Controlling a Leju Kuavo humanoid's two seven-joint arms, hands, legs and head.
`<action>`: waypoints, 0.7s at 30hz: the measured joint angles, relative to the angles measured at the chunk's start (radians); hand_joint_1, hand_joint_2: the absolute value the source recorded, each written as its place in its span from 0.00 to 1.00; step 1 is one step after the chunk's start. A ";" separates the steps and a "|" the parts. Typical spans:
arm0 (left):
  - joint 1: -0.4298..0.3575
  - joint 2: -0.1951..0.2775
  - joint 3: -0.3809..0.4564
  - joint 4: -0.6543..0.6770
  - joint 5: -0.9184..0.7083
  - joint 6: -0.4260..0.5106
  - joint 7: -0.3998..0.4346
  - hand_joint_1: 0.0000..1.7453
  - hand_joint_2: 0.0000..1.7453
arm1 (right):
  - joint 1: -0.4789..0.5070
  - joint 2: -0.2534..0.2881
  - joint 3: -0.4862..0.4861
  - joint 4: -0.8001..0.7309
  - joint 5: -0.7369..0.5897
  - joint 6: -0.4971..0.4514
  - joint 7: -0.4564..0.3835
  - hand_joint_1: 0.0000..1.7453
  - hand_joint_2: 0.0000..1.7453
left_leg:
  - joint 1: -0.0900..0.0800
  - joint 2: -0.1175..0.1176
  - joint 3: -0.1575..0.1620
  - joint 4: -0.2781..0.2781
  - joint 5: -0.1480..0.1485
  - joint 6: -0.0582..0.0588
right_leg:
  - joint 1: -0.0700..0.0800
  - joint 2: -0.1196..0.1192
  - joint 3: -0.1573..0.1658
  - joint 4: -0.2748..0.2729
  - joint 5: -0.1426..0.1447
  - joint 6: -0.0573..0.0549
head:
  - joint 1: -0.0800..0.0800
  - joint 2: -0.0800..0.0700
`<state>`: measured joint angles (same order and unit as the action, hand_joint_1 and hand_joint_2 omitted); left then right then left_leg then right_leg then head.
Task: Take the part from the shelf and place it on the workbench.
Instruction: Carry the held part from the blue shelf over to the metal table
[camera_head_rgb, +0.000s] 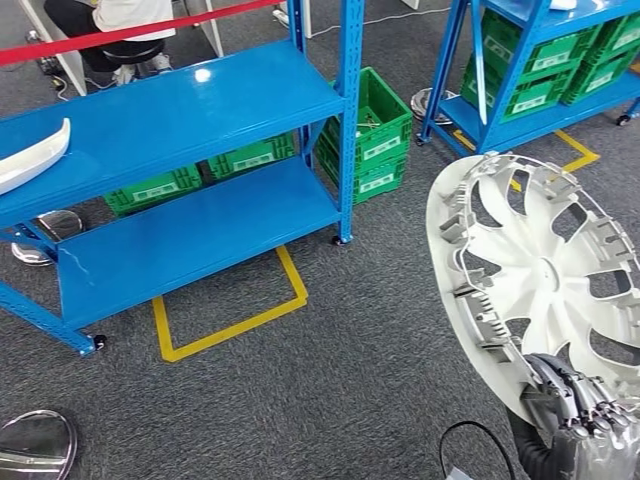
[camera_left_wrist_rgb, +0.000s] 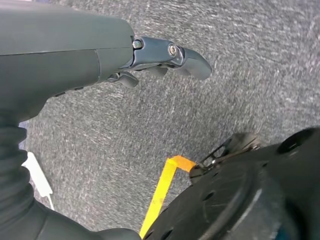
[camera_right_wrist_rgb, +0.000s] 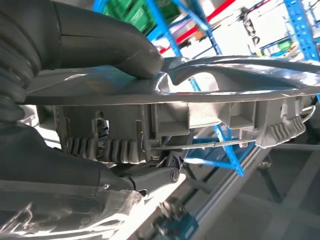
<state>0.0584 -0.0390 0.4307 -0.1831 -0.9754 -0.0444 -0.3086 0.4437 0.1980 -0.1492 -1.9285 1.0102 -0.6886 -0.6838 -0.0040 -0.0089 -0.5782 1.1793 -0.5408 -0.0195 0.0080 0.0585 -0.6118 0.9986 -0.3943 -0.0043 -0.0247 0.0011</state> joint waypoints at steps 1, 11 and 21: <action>-0.001 0.000 0.000 0.000 0.000 0.000 0.000 0.00 1.00 | 0.000 0.005 -0.006 -0.003 0.004 0.000 -0.005 1.00 1.00 | -0.002 -0.013 0.038 -0.055 0.023 0.008 | 0.001 0.010 -0.010 0.000 0.010 0.000 | 0.000 0.000; -0.002 -0.007 -0.001 0.002 -0.013 -0.001 0.000 0.00 1.00 | -0.005 0.044 -0.097 -0.088 0.105 0.000 -0.012 1.00 1.00 | 0.000 -0.011 0.108 -0.245 0.067 0.041 | 0.001 -0.002 -0.088 0.071 -0.021 0.042 | 0.005 0.000; -0.001 -0.011 -0.001 0.003 -0.019 -0.002 0.002 0.00 1.00 | -0.013 0.072 -0.183 -0.149 0.211 0.000 -0.011 1.00 1.00 | 0.000 0.112 0.015 -0.236 0.152 0.007 | -0.017 -0.132 0.144 -0.014 -0.093 0.069 | 0.008 0.000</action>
<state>0.0570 -0.0501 0.4299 -0.1802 -0.9946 -0.0462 -0.3069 0.4308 0.2700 -0.3323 -2.0773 1.2208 -0.6886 -0.6948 -0.0037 0.1032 -0.5627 0.9438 -0.3892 -0.0121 -0.0093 -0.0734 -0.4678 0.9842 -0.4872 0.0647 -0.0166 0.0011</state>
